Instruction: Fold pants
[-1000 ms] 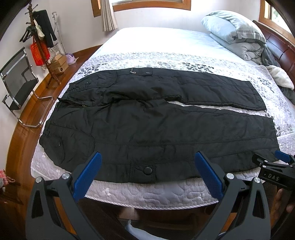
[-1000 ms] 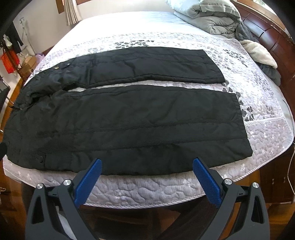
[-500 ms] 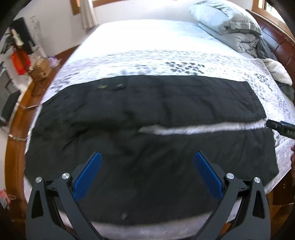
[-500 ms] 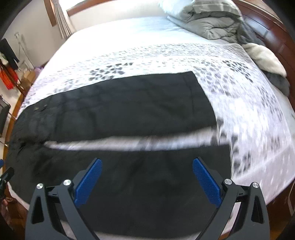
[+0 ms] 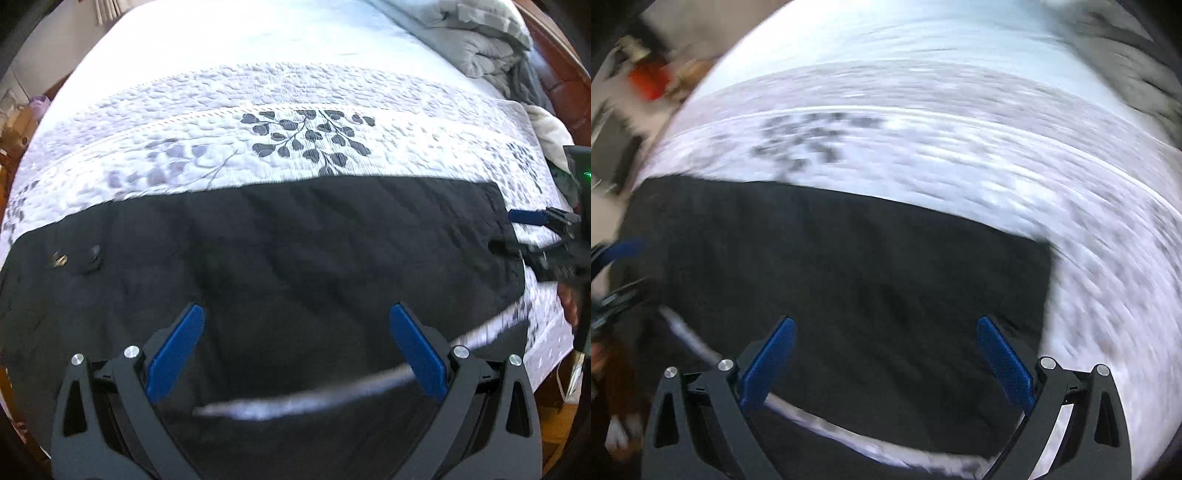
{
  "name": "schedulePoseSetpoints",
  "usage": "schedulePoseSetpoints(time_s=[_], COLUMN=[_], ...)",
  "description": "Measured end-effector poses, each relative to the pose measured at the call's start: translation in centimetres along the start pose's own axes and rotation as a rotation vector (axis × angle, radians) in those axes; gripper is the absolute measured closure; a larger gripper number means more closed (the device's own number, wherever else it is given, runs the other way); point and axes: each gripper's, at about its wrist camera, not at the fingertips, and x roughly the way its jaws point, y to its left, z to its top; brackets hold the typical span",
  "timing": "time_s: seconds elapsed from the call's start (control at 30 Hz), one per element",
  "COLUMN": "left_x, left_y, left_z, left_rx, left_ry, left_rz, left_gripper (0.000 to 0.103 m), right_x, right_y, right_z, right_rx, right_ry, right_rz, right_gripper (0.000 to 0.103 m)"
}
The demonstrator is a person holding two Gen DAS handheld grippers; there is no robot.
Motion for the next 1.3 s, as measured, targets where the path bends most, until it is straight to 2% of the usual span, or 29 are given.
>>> schedulePoseSetpoints(time_s=[0.1, 0.23, 0.37, 0.5, 0.57, 0.63, 0.73, 0.83, 0.9, 0.97, 1.0, 1.07, 1.13, 1.3], left_x=[1.5, 3.2, 4.8, 5.0, 5.2, 5.2, 5.7, 6.0, 6.2, 6.3, 6.3, 6.2, 6.1, 5.3], left_y=[0.4, 2.2, 3.6, 4.2, 4.5, 4.6, 4.5, 4.4, 4.3, 4.3, 4.3, 4.5, 4.6, 4.4], left_z=[2.1, 4.1, 5.4, 6.2, 6.7, 7.1, 7.6, 7.8, 8.1, 8.3, 8.4, 8.5, 8.6, 8.6], left_rx=[-0.016, -0.024, 0.003, 0.036, 0.038, 0.040, 0.056, 0.075, 0.094, 0.109, 0.114, 0.128, 0.146, 0.241], left_ry=[0.010, 0.044, 0.061, 0.046, 0.047, 0.049, 0.053, 0.055, 0.052, 0.047, 0.045, 0.042, 0.041, 0.033], left_rz=[0.018, 0.012, 0.045, 0.034, -0.002, -0.025, -0.025, -0.011, 0.005, 0.026, 0.036, 0.039, 0.027, -0.061], left_gripper=[0.003, 0.003, 0.003, 0.003, 0.003, 0.003, 0.003, 0.003, 0.003, 0.003, 0.003, 0.003, 0.003, 0.003], right_x=[1.8, 5.0, 7.6, 9.1, 10.0, 10.6, 12.3, 12.1, 11.7, 11.4, 11.0, 10.2, 8.8, 5.6], right_y=[2.3, 5.2, 6.8, 6.6, 6.6, 6.5, 6.9, 7.0, 7.1, 7.5, 7.4, 7.4, 7.5, 8.8], right_z=[3.3, 7.0, 8.8, 9.9, 10.5, 11.0, 11.7, 11.3, 10.9, 10.4, 10.2, 9.6, 8.4, 5.6], right_rx=[-0.123, -0.276, -0.378, -0.402, -0.395, -0.401, -0.412, -0.443, -0.466, -0.502, -0.507, -0.523, -0.563, -0.643], right_ry=[0.013, 0.062, 0.133, 0.167, 0.197, 0.199, 0.237, 0.226, 0.210, 0.184, 0.174, 0.170, 0.144, 0.047], right_rz=[0.076, 0.104, 0.183, 0.189, 0.229, 0.226, 0.247, 0.249, 0.233, 0.180, 0.168, 0.176, 0.171, 0.142], right_gripper=[0.004, 0.004, 0.004, 0.004, 0.004, 0.004, 0.003, 0.003, 0.011, 0.039, 0.047, 0.090, 0.097, 0.097])
